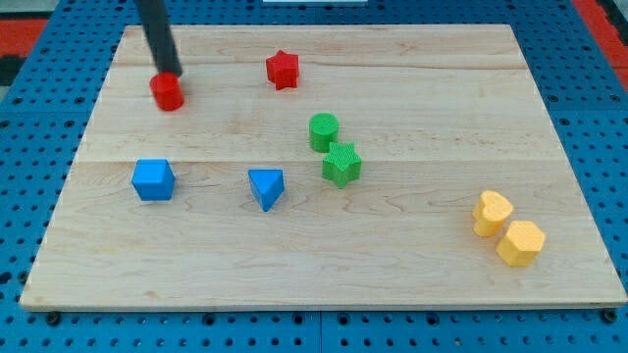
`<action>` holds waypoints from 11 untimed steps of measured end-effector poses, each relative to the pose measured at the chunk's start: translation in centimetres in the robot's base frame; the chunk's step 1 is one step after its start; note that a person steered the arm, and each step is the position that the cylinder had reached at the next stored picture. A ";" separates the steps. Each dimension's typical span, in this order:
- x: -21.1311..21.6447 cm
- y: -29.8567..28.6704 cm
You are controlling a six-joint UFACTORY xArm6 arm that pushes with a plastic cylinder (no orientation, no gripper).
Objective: Move the red star right to the red circle
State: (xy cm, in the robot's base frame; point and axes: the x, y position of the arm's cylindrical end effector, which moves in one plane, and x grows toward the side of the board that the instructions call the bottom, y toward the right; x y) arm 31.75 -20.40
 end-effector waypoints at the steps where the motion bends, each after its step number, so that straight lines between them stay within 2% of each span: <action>1: 2.3 -0.5; 2: 1.1 2.8; 4: -6.1 10.2; 5: -7.2 14.8; 6: -5.2 17.6; 7: -1.8 14.8; 8: -0.4 16.1; 9: -0.4 20.9; 10: 2.4 19.4; 11: 2.8 15.1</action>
State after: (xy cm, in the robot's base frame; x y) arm 34.51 -5.30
